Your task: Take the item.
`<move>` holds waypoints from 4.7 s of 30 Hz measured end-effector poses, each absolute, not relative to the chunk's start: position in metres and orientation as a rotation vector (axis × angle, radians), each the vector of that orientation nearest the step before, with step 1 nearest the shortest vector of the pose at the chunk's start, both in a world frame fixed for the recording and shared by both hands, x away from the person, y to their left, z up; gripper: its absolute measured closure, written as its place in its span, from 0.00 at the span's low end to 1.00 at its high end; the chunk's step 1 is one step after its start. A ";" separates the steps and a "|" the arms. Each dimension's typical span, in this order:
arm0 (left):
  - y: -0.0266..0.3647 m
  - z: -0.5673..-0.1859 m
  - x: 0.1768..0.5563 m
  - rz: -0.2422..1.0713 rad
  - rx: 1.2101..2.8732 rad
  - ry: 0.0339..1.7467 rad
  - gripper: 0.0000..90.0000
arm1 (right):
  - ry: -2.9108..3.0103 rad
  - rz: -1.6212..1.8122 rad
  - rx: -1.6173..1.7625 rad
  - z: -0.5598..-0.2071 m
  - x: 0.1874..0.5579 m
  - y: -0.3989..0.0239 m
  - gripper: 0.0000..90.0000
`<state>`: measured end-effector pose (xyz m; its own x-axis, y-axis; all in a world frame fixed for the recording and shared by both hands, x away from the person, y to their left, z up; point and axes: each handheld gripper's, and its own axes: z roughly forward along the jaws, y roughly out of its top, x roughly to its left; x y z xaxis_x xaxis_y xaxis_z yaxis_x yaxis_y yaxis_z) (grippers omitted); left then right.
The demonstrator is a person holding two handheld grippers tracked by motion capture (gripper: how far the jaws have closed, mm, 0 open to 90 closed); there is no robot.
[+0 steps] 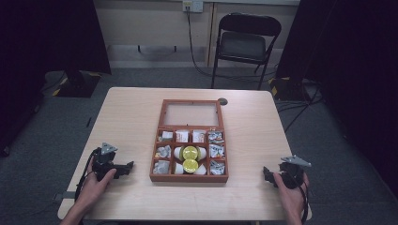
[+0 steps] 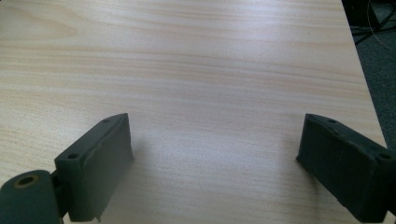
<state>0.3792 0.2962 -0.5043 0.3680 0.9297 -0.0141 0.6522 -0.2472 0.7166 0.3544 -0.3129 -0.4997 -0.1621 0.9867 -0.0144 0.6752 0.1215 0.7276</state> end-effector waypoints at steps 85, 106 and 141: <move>0.297 -0.504 0.380 0.559 1.991 1.364 0.00 | 2.117 1.160 1.315 -0.420 0.400 -0.219 0.36; 0.297 -0.504 0.379 0.552 1.992 1.361 0.00 | 2.216 1.278 1.131 -0.398 0.409 -0.148 0.36; 0.297 -0.504 0.379 0.552 1.998 1.358 0.00 | 2.511 1.198 0.967 -0.438 0.392 -0.084 0.45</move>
